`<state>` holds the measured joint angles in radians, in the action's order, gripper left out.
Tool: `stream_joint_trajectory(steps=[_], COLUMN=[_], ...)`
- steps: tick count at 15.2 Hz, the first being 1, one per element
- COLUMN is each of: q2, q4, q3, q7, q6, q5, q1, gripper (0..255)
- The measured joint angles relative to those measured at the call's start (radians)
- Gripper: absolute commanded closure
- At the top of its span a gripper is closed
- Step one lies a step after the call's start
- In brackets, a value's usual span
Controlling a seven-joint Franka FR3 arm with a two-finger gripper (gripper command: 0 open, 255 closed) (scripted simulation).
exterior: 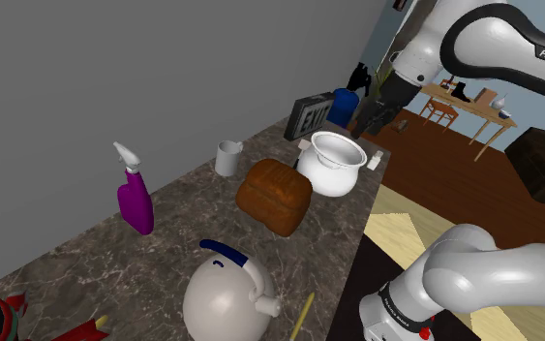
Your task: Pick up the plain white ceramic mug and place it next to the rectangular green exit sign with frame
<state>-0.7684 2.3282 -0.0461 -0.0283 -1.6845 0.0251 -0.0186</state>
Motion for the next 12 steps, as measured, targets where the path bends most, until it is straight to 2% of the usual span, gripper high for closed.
stream_joint_trajectory(steps=[2,4,12], q2=[0.011,0.048,0.278], q4=[0.0,0.009,-0.026], q3=[0.006,0.025,0.117], q7=[-0.006,-0.025,-0.127], q6=[-0.012,-0.061,-0.273], q5=[0.002,0.008,0.019], q1=[-0.002,-0.007,-0.029], gripper=[0,0,0])
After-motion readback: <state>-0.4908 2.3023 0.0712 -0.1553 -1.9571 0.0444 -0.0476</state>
